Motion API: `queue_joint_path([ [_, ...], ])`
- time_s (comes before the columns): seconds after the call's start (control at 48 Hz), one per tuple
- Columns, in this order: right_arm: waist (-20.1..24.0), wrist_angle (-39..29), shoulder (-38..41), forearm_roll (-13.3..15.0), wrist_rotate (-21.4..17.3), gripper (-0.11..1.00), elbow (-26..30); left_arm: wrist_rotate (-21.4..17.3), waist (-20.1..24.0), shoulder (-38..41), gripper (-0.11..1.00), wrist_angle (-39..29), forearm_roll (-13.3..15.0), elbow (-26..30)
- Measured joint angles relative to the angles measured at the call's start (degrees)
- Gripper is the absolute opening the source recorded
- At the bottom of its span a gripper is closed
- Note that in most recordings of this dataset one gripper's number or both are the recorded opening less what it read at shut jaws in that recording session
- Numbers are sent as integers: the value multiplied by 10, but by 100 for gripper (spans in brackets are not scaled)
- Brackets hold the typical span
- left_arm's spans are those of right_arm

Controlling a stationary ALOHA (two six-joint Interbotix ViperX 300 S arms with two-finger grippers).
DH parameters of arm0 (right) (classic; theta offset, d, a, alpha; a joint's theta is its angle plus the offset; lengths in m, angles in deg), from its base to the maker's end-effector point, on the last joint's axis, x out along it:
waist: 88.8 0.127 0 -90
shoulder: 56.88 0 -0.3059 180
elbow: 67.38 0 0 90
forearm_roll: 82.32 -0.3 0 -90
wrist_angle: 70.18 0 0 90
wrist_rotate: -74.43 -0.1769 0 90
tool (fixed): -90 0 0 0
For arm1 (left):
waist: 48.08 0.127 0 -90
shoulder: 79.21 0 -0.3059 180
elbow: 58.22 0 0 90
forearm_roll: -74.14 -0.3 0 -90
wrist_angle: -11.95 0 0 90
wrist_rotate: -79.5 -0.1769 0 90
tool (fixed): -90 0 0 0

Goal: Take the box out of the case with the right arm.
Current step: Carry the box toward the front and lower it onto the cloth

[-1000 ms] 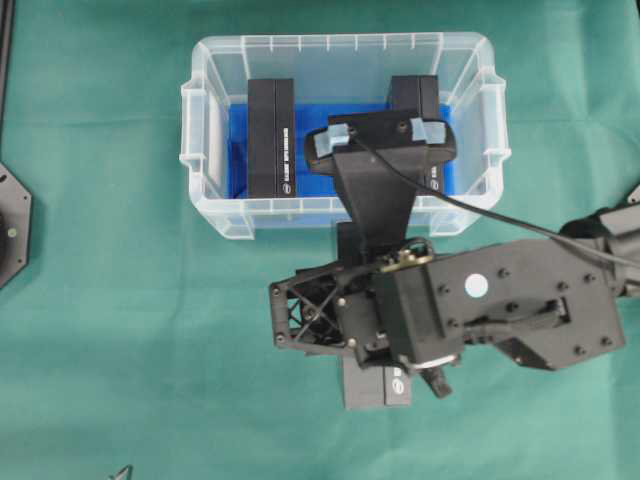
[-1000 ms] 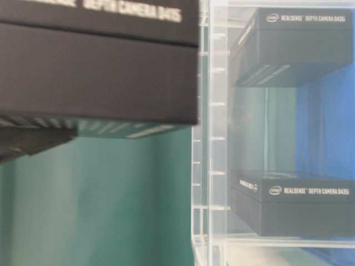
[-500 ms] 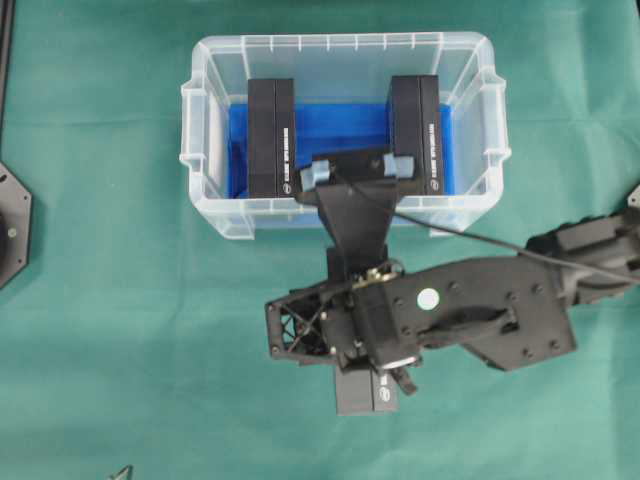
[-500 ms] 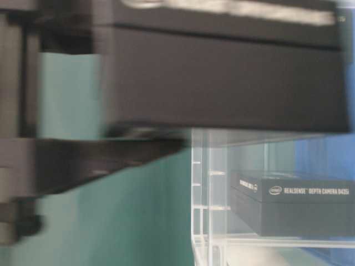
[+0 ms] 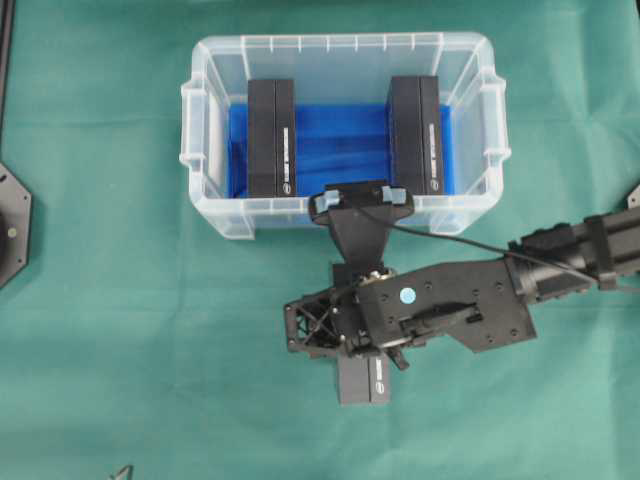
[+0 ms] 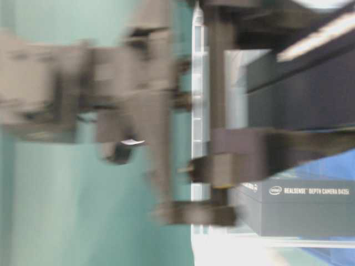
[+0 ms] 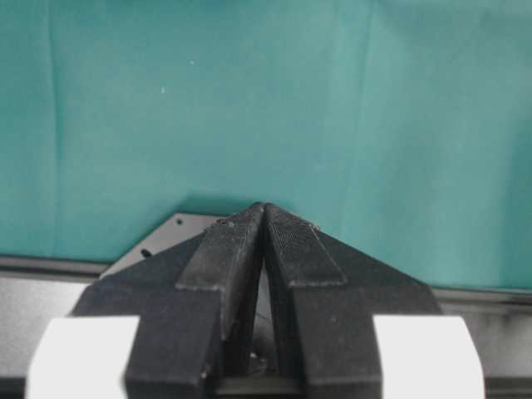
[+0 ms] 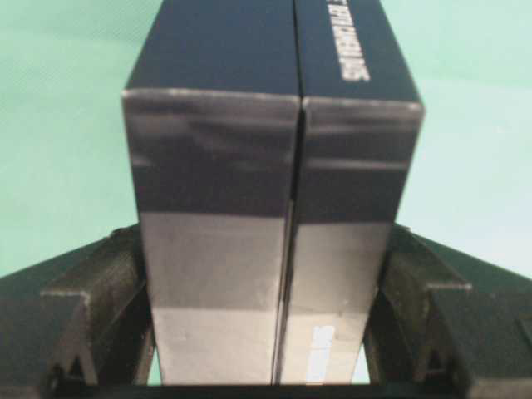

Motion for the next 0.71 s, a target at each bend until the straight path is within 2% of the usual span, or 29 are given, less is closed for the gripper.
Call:
queue_joint_path([
  [0.187, -1, 53, 0, -18, 0, 65, -33, 0, 0, 0, 0, 0, 0, -1],
  [0.5, -1, 56, 0, -18, 0, 65, -36, 0, 0, 0, 0, 0, 0, -1],
  [0.542, -1, 56, 0, -18, 0, 70, -36, 0, 0, 0, 0, 0, 0, 0],
  [0.646, -1, 55, 0, -18, -1, 88, -35, 0, 0, 0, 0, 0, 0, 0],
  [0.708, -1, 52, 0, -18, 0, 93, -35, 0, 0, 0, 0, 0, 0, -1],
])
